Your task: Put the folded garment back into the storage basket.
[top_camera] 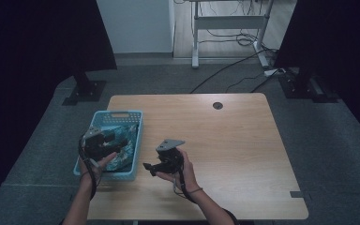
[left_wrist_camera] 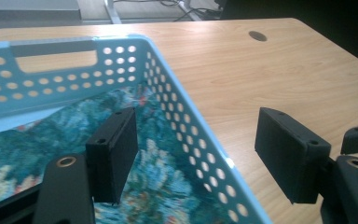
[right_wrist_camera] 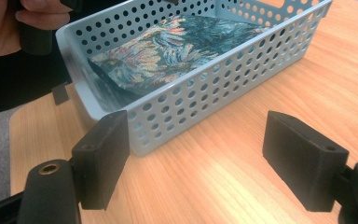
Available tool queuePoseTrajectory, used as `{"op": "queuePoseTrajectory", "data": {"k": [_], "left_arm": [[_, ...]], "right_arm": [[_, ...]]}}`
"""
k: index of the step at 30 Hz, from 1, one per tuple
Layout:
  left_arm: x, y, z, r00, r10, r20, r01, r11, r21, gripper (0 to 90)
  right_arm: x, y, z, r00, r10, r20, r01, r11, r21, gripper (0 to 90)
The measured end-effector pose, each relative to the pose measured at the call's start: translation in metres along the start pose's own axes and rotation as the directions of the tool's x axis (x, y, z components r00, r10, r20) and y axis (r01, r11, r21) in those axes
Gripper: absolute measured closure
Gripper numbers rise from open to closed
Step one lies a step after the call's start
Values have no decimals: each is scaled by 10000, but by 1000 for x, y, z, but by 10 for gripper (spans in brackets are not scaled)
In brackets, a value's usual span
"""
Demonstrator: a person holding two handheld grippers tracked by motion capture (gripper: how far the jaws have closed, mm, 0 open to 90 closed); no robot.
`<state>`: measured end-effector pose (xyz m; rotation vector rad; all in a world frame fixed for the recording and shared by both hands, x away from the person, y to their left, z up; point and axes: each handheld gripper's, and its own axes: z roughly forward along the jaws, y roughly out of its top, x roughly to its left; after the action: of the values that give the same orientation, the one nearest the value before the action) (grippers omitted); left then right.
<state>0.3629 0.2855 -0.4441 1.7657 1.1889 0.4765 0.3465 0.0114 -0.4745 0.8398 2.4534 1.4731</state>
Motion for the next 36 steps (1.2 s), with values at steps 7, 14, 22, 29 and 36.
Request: {"op": "queuePoseTrajectory", "data": {"k": [7,14,22,29,36], "left_arm": [[-24,-7,-4,9989,369,277,-365,9992,-145,297],[-48,-16,-3,9950,762,642,-749,9969,-234,296],[-80,-36,4,9854,1184,1227,-1165,9929,-226,297],[-104,-53,8,9768,1437,1590,-1426,9896,-181,297],[-124,-63,12,9688,1660,1839,-1688,9857,-7,299]], "right_arm": [[1,-6,-21,9989,-422,203,421,9991,23,227],[-4,-19,-43,9977,-520,439,521,9986,-9,227],[-14,-46,-78,9969,-321,723,329,9994,-91,227],[-21,-74,-108,9954,-155,948,161,9999,-53,227],[-29,-102,-136,9907,-14,1357,3,10000,78,227]]}}
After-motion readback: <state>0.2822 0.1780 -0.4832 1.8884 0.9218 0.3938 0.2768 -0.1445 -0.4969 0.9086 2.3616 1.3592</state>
